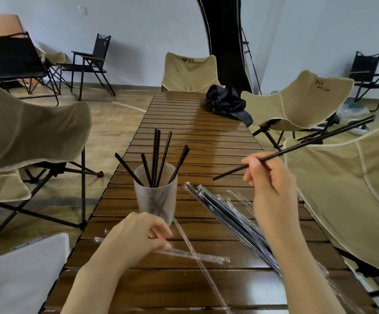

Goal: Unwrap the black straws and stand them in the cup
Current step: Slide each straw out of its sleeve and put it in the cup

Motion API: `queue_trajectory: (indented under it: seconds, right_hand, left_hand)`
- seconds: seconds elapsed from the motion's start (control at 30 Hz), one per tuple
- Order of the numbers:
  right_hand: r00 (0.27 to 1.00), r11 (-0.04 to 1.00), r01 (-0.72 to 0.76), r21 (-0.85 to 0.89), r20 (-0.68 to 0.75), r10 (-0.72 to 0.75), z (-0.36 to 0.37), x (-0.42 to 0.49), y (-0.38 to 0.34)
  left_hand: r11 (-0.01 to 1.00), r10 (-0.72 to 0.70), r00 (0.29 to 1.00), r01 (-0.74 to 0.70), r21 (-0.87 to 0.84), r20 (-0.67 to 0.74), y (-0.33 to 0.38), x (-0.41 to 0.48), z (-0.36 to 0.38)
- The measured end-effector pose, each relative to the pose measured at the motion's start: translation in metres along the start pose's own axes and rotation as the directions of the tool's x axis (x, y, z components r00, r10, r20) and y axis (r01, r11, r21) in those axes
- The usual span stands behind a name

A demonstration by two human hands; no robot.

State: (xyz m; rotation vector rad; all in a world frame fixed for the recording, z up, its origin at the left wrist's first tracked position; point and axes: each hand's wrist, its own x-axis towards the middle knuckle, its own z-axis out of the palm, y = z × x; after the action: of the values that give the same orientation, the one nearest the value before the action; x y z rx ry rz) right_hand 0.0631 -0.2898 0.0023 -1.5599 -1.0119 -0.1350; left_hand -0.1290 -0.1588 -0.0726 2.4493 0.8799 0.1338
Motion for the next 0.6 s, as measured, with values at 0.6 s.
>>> queue_trajectory:
  seconds: [0.6]
  right_hand:
    - [0.904,0.972,0.119,-0.202,0.427,-0.021,0.088,-0.034,-0.016]
  left_hand:
    - [0.99,-0.141,0.966,0.143,-0.007,-0.216,-0.014,-0.013,-0.017]
